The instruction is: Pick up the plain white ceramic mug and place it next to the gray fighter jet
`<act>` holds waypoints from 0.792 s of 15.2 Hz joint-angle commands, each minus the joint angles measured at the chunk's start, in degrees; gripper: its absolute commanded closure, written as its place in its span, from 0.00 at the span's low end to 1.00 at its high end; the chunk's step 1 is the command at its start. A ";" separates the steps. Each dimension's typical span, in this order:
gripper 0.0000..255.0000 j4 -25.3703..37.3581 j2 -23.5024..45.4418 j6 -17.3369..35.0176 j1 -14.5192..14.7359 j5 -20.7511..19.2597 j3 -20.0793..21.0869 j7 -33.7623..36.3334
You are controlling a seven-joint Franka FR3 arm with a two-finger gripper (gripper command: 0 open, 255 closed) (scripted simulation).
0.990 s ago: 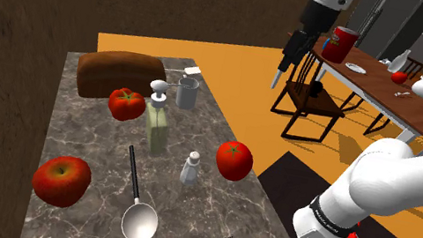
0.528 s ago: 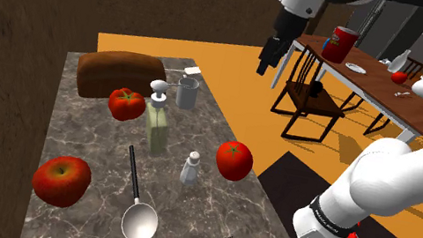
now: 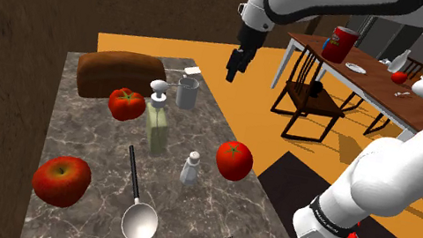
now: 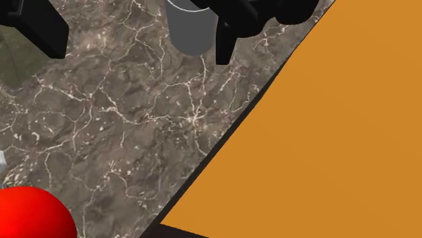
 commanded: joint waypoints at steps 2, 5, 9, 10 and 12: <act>0.00 3.15 6.55 3.45 0.35 -0.60 0.37 -1.35; 0.00 6.56 12.89 6.35 0.76 -1.34 0.89 -2.32; 0.00 12.10 21.46 9.32 1.38 -2.60 1.55 -3.39; 0.00 13.66 23.61 9.91 1.55 -2.97 1.70 -3.62; 0.00 17.00 27.95 10.87 1.92 -3.74 2.00 -4.06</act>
